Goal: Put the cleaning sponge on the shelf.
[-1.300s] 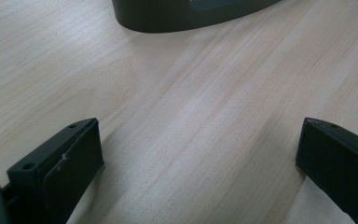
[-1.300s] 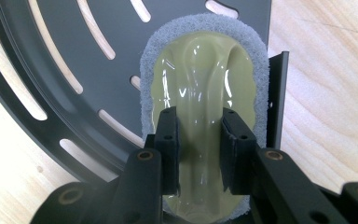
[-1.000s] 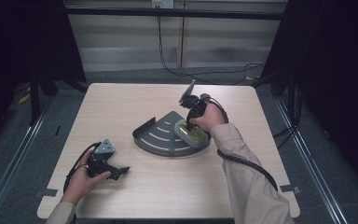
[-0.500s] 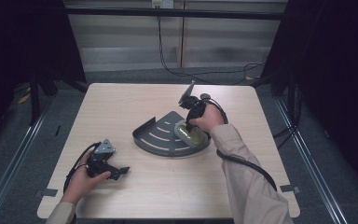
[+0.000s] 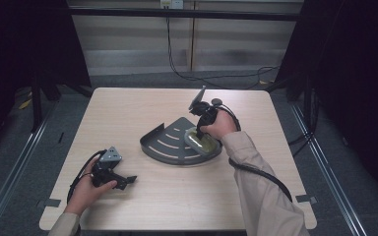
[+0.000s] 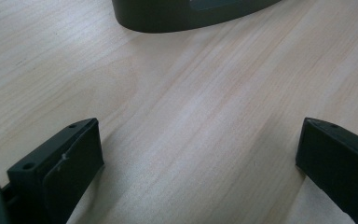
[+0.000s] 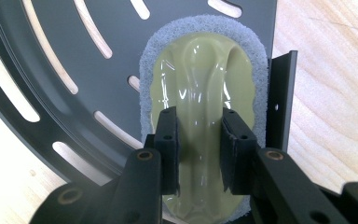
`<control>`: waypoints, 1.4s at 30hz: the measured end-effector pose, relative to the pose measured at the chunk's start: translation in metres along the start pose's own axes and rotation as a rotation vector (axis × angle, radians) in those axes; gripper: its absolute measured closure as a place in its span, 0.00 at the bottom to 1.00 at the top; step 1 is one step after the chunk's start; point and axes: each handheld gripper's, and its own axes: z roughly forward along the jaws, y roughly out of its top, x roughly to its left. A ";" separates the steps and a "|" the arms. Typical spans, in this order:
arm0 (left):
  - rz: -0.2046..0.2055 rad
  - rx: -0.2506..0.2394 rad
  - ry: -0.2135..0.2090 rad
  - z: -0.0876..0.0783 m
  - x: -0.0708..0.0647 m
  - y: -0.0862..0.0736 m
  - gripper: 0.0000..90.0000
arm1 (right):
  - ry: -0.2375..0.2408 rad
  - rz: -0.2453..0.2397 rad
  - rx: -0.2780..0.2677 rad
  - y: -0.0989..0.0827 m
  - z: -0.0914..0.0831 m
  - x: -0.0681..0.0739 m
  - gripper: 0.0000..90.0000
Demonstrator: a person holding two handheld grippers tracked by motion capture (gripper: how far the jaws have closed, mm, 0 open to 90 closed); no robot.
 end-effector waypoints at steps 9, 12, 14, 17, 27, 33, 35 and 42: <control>0.000 0.000 0.000 0.000 0.000 0.000 0.00 | -0.004 0.006 -0.004 -0.001 -0.001 0.000 0.79; 0.000 0.000 0.000 0.000 0.000 0.000 0.00 | -0.003 0.004 -0.010 -0.002 0.000 -0.001 0.79; 0.001 -0.001 0.001 0.000 0.000 0.000 0.00 | -0.001 0.005 -0.012 -0.002 0.000 -0.001 0.79; 0.000 0.001 0.001 0.000 0.000 0.000 0.00 | -0.008 0.001 -0.015 -0.003 0.000 -0.001 0.78; -0.003 -0.003 0.000 0.000 0.000 0.000 0.00 | -0.017 0.011 -0.022 -0.006 -0.004 -0.003 0.68; 0.000 0.000 0.001 0.000 0.000 0.000 0.00 | -0.022 0.027 -0.039 -0.009 -0.006 -0.003 0.52; 0.000 0.000 0.002 0.000 0.000 0.000 0.00 | -0.025 0.039 -0.042 -0.011 -0.007 -0.002 0.46; 0.005 0.003 0.002 0.000 0.000 0.000 0.00 | -0.025 0.045 -0.068 -0.018 -0.015 -0.001 0.36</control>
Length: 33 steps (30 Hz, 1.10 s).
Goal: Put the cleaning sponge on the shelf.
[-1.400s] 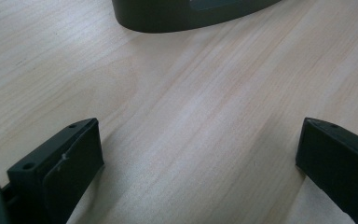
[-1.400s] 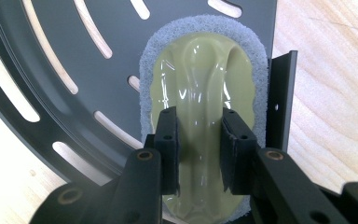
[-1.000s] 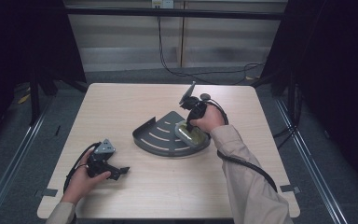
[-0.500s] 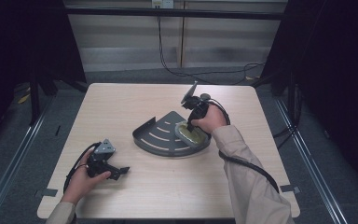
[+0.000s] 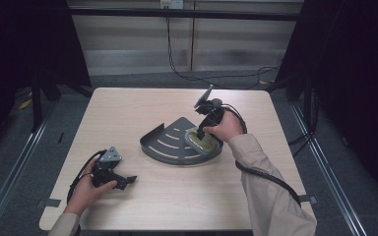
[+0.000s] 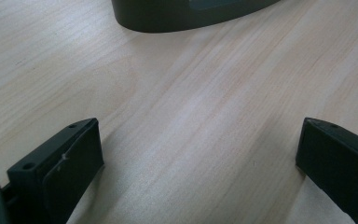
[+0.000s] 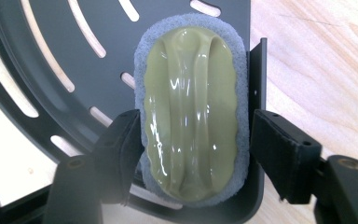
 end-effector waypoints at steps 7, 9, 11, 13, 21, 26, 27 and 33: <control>0.001 0.000 0.000 0.000 0.000 0.000 0.00 | 0.000 -0.015 -0.005 -0.008 -0.008 0.002 0.32; 0.001 -0.001 -0.001 0.000 0.000 0.000 0.00 | -0.004 -0.022 -0.005 -0.010 -0.009 0.002 0.31; 0.000 0.000 0.000 0.000 0.000 0.000 0.00 | -0.001 -0.021 -0.009 -0.014 -0.011 0.002 0.30; 0.000 0.001 0.000 0.000 0.000 0.000 0.00 | -0.003 -0.025 -0.012 -0.017 -0.013 0.001 0.30; 0.000 0.000 0.000 0.000 0.000 0.000 0.00 | -0.006 -0.030 -0.016 -0.031 -0.023 -0.003 0.28; -0.003 -0.001 -0.003 0.000 0.000 0.000 0.00 | -0.005 -0.029 -0.020 -0.039 -0.028 -0.005 0.27; -0.004 -0.001 -0.003 0.000 0.000 0.000 0.00 | -0.007 -0.035 -0.019 -0.041 -0.029 -0.006 0.26; -0.004 -0.001 -0.003 0.000 0.000 0.000 0.00 | -0.006 -0.033 -0.025 -0.051 -0.034 -0.007 0.25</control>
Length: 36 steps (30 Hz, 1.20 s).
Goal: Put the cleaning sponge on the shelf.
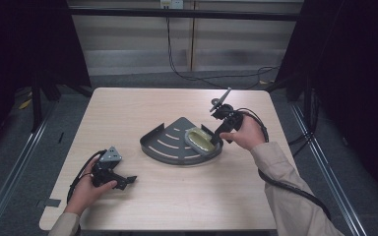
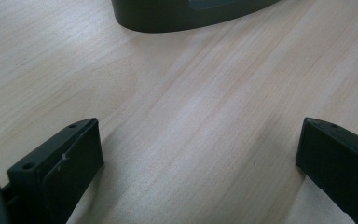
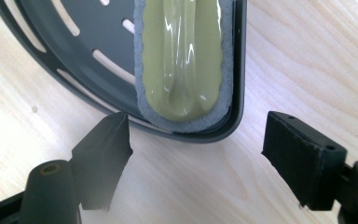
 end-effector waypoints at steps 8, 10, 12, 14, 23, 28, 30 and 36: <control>0.003 0.004 -0.001 0.000 0.000 0.000 0.00 | 0.001 -0.014 -0.013 -0.014 -0.006 0.000 0.25; 0.003 0.006 -0.001 0.000 0.000 0.000 0.00 | 0.007 -0.016 -0.021 -0.017 -0.007 0.000 0.25; 0.004 0.004 -0.001 0.000 0.000 0.000 0.00 | 0.001 -0.022 -0.015 -0.021 -0.008 0.000 0.25; 0.003 0.005 0.000 0.000 0.000 0.000 0.00 | -0.002 -0.030 -0.016 -0.025 -0.008 0.000 0.25; 0.003 0.004 -0.001 0.000 0.000 0.000 0.00 | 0.001 -0.032 -0.027 -0.045 -0.008 -0.001 0.25; 0.003 0.004 -0.001 0.000 0.000 0.000 0.00 | 0.018 -0.040 -0.025 -0.057 -0.007 -0.002 0.25; 0.004 0.004 -0.001 0.000 0.000 0.000 0.00 | 0.013 -0.039 -0.030 -0.061 -0.007 -0.002 0.25; 0.003 0.005 0.000 0.000 0.000 0.000 0.00 | -0.019 -0.064 -0.015 -0.074 -0.005 0.001 0.25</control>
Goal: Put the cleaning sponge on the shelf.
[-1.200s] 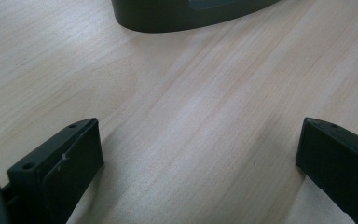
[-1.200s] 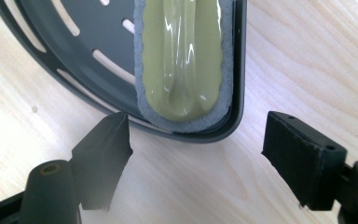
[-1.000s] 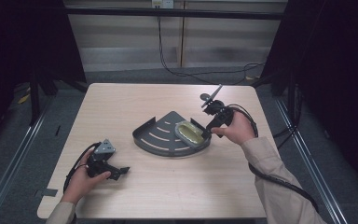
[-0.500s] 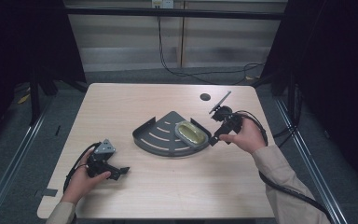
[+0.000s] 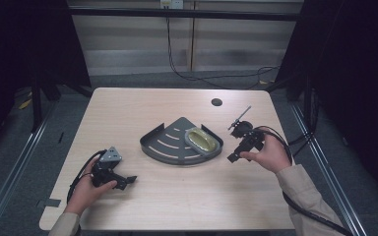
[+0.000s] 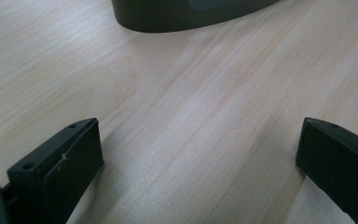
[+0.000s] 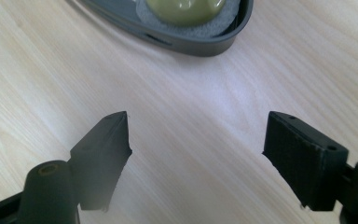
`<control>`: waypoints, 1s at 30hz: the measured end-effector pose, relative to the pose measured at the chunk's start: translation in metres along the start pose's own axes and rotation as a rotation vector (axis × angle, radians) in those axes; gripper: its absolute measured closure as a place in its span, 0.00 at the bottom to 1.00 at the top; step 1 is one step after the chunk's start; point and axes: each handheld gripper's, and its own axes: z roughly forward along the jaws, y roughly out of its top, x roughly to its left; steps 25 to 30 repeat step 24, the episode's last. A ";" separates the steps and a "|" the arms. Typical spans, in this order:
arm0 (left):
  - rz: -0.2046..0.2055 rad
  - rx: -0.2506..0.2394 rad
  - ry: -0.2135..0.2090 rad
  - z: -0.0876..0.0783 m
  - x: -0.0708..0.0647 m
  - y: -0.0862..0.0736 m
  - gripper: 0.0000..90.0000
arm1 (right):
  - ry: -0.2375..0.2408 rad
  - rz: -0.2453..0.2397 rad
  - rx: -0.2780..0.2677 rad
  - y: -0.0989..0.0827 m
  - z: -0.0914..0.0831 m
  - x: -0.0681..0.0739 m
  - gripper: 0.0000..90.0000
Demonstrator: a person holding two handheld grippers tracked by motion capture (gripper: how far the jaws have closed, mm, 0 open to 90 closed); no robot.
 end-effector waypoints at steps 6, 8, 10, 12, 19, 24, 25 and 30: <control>0.000 0.000 0.000 0.000 0.000 0.000 0.00 | 0.028 -0.012 0.003 -0.014 0.007 0.004 0.25; 0.000 0.000 0.000 0.000 0.000 0.000 0.00 | 0.036 -0.008 0.007 -0.018 0.008 0.006 0.25; 0.001 0.000 0.000 0.000 0.000 0.000 0.00 | 0.014 -0.024 0.014 -0.022 0.010 0.006 0.26; 0.000 0.000 0.000 0.000 0.000 0.000 0.00 | 0.013 -0.024 0.018 -0.026 0.011 0.007 0.26; 0.000 0.000 0.000 0.000 0.000 0.000 0.00 | 0.031 -0.007 0.005 -0.041 0.016 0.007 0.28; 0.000 0.000 0.000 0.000 0.000 0.000 0.00 | 0.047 -0.001 -0.001 -0.046 0.015 0.006 0.30; 0.000 0.000 0.000 0.000 0.000 0.000 0.00 | 0.047 -0.001 -0.001 -0.046 0.015 0.006 0.30; 0.000 0.000 0.000 0.000 0.000 0.000 0.00 | 0.047 -0.001 -0.001 -0.046 0.015 0.006 0.30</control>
